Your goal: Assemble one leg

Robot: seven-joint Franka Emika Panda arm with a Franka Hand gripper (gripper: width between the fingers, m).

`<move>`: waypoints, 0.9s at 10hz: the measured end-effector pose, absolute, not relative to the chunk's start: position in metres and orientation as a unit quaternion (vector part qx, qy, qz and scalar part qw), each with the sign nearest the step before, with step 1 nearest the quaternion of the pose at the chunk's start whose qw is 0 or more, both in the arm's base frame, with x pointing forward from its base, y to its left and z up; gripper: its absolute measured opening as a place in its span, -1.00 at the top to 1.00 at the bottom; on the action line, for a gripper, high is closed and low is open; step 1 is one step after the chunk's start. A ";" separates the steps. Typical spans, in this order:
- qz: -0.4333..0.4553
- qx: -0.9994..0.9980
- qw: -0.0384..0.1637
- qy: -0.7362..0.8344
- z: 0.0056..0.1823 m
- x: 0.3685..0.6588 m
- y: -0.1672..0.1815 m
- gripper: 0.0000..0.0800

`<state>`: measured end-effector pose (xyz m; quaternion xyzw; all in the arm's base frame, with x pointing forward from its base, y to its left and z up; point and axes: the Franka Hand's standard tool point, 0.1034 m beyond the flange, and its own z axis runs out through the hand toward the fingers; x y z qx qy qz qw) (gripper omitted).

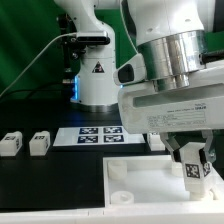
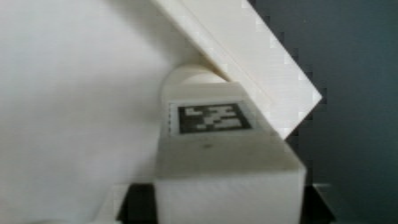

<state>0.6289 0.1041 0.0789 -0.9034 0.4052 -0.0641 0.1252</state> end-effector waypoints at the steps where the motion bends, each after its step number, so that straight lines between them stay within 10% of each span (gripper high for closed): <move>1: -0.054 -0.860 0.128 0.491 0.078 0.628 0.103 0.25; 9: 0.015 -0.558 0.173 0.812 0.076 0.623 0.124 0.24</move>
Offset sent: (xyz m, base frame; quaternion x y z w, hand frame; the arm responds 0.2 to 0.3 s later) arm -0.0020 0.0078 -0.0041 0.0437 -0.0014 0.3643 0.9302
